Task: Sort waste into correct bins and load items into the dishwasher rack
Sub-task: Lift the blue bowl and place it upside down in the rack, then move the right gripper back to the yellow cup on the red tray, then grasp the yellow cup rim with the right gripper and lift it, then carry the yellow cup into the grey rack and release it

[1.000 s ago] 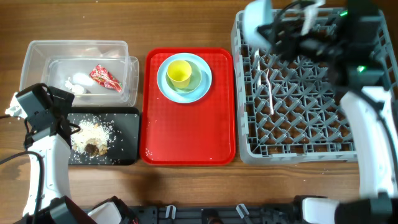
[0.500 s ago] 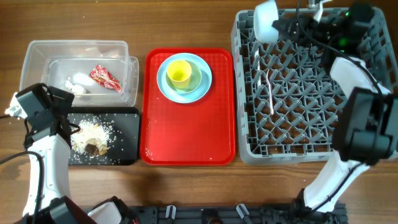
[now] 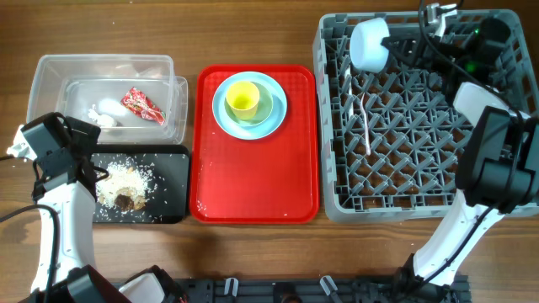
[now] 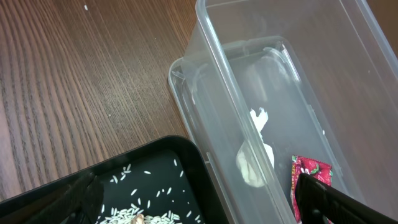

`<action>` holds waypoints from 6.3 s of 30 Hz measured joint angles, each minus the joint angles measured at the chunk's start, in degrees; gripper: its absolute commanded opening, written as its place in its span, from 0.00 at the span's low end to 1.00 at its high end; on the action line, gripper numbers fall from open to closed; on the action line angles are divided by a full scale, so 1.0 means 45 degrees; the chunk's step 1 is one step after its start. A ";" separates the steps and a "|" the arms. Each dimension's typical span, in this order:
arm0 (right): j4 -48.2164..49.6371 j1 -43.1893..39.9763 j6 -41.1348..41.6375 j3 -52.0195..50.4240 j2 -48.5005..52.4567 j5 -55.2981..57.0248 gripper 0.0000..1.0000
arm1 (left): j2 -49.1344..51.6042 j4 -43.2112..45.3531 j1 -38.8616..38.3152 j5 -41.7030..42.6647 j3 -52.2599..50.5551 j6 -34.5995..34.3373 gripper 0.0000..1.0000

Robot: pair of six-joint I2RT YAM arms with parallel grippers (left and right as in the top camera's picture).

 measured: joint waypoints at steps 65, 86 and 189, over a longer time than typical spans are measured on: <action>-1.6660 1.1395 -1.1385 0.5838 -0.4284 1.7442 0.33 | 0.0000 0.0000 0.0000 0.0000 0.0000 0.0000 1.00; -1.6626 1.2905 -1.2123 0.5838 0.0024 1.8656 0.23 | 0.0000 0.0000 0.0000 0.0000 0.0000 0.0000 1.00; -0.9972 -0.0301 -0.8616 -0.3560 -0.3254 0.1724 0.04 | 0.0000 0.0000 0.0000 0.0000 0.0000 0.0000 1.00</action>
